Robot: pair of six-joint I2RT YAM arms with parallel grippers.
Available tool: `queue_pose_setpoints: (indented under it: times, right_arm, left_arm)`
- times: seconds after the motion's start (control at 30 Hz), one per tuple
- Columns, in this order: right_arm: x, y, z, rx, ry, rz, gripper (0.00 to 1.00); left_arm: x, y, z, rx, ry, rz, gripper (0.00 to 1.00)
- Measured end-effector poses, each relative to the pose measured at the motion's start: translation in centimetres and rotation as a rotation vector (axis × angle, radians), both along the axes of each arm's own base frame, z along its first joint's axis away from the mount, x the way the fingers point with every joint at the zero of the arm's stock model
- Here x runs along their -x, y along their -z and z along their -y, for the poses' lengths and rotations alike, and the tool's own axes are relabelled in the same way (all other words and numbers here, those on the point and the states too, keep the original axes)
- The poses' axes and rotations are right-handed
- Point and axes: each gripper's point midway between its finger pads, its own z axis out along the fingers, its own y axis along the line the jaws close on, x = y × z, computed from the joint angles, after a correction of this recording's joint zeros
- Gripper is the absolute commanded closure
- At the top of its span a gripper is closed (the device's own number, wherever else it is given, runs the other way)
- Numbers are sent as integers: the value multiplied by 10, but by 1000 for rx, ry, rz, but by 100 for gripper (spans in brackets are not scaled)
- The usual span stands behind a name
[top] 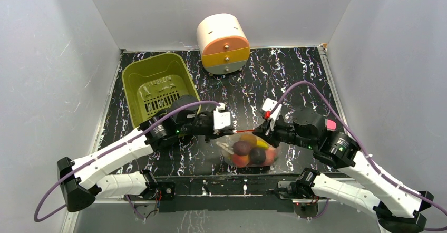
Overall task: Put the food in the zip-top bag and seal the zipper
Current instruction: Zip the zipper food storage bag at the center of the board.
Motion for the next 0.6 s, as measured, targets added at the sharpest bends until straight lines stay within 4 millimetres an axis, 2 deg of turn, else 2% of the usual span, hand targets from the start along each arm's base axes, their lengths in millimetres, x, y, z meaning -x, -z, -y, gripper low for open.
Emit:
queue_pose_setpoints:
  times: [0.37, 0.6]
  right_arm:
    - [-11, -2, 14, -12, 130, -10, 100]
    - [-18, -15, 33, -85, 272, -5, 100]
  left_arm:
    - [-1, 2, -11, -29, -33, 6, 100]
    - [0, -5, -20, -21, -56, 26, 100]
